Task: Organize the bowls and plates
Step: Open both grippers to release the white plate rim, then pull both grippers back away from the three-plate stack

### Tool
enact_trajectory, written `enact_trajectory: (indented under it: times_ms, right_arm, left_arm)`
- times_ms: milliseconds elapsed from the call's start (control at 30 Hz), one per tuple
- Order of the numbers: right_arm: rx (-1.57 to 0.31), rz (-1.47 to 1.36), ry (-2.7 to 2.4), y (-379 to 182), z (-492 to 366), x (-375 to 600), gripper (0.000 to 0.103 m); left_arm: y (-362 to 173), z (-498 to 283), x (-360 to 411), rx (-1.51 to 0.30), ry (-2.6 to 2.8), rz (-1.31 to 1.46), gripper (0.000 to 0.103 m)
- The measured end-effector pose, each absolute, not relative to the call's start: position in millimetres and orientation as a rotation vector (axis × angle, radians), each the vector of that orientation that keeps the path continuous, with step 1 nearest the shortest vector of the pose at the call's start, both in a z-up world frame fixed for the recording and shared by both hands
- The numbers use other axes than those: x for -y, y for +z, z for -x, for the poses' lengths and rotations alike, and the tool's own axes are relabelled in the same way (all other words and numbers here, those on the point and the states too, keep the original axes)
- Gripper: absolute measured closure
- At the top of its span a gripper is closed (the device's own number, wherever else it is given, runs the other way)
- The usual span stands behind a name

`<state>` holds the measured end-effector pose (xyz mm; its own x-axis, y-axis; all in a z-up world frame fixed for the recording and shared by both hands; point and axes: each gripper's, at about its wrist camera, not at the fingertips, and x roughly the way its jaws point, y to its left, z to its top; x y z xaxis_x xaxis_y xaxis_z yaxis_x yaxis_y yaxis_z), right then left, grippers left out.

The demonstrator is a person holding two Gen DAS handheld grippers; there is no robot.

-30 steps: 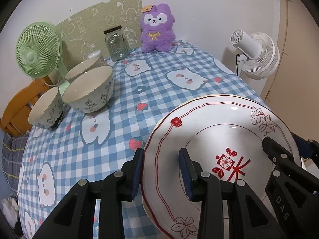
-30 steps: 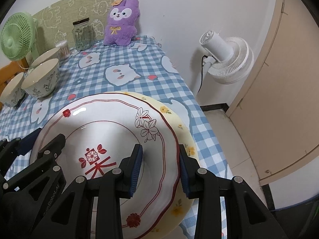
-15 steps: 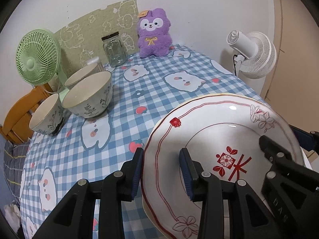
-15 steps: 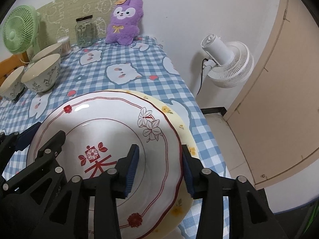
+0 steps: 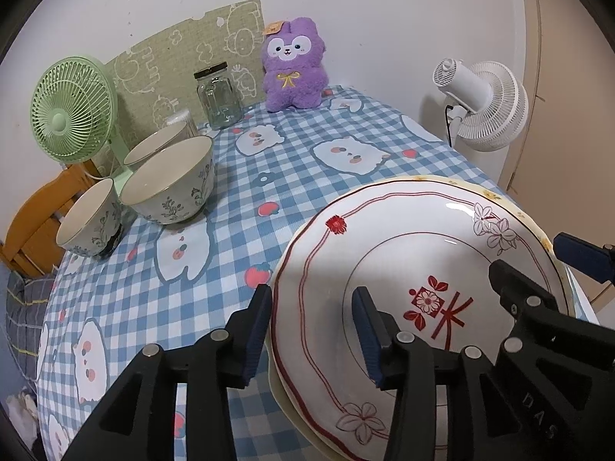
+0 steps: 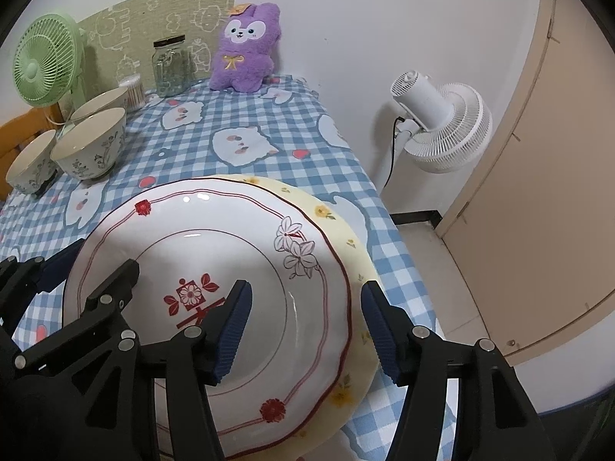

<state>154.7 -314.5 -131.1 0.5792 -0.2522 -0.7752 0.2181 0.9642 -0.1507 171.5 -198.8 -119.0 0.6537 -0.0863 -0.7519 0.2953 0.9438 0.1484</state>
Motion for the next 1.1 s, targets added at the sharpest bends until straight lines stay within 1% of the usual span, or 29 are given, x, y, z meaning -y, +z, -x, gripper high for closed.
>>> enact_trajectory:
  times_ms: [133,500,667,800,1000,1100]
  right_arm:
    - [-0.912,0.027,-0.282,-131,-152,320,0.040]
    - [-0.910,0.010,-0.296,-128,-149,334,0.040]
    - [-0.902,0.000,-0.293,-124,-147,333,0.040]
    - [-0.889,0.008,-0.297,-117,-145,328,0.040]
    - [-0.865,0.013,-0.284,-103,-140,315,0.040]
    - [-0.856,0.006,-0.269,-97,-138,309,0.040]
  left_arm:
    - [-119,-171,203,-0.831,-0.202,-0.250,0.053]
    - [-119,-169,214,-0.813,-0.190,-0.255,0.050]
    - [-116,-171,209,-0.830,-0.216,-0.227,0.047]
    - [-107,-166,200,-0.801,-0.212,-0.229,0.040]
    - [-93,-162,181,-0.784,-0.204,-0.227,0.026]
    - [-86,-158,170,-0.769,-0.197,-0.222,0.023]
